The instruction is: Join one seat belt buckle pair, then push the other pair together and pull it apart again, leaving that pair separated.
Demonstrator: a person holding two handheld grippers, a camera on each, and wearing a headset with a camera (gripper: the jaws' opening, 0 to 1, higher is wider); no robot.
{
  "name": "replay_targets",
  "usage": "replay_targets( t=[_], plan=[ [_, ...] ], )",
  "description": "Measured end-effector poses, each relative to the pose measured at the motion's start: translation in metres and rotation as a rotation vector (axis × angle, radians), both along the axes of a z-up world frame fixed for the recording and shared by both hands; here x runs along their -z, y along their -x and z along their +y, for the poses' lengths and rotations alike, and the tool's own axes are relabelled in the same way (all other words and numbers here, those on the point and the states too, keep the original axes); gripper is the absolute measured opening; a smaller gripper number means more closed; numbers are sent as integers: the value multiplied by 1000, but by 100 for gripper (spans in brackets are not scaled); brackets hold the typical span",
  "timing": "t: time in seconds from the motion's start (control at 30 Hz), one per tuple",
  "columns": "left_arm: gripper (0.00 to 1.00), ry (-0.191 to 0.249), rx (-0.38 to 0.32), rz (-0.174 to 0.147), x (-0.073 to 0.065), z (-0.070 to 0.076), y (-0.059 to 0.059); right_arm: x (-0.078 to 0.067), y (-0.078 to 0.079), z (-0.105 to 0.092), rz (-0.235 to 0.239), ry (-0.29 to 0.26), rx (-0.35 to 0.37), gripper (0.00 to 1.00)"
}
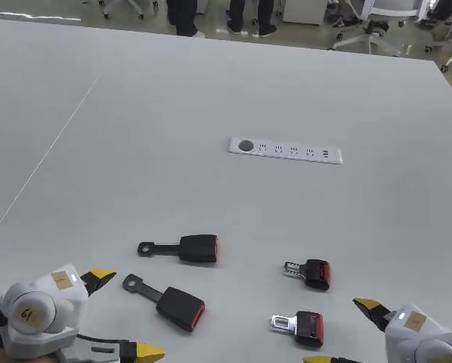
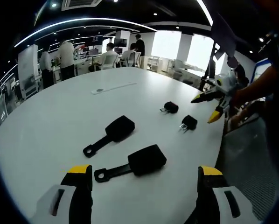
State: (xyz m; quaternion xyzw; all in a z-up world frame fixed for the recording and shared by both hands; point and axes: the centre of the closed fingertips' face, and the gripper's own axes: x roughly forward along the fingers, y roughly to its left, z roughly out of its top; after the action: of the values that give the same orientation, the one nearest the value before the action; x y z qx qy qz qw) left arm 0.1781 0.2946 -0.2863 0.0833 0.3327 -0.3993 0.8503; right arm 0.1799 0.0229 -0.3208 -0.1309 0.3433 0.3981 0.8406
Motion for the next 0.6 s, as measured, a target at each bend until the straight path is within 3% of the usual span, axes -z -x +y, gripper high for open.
replay_targets(
  t=[0.23, 0.33, 0.4, 0.43, 0.6],
  plan=[
    [84, -44, 110, 4, 9, -9, -7, 11, 0, 7, 45, 29, -107, 78],
    [83, -95, 190, 4, 15, -15, -8, 16, 1, 10, 62, 36, -152, 76],
    [79, -96, 218, 5, 17, -18, -8, 18, 1, 11, 66, 48, -168, 75],
    [74, -91, 263, 9, 18, -24, -7, 21, 1, 10, 71, 59, -186, 74],
    [70, -152, 358, 17, 32, -30, -11, 29, 1, 13, 102, 70, -236, 72]
  ],
)
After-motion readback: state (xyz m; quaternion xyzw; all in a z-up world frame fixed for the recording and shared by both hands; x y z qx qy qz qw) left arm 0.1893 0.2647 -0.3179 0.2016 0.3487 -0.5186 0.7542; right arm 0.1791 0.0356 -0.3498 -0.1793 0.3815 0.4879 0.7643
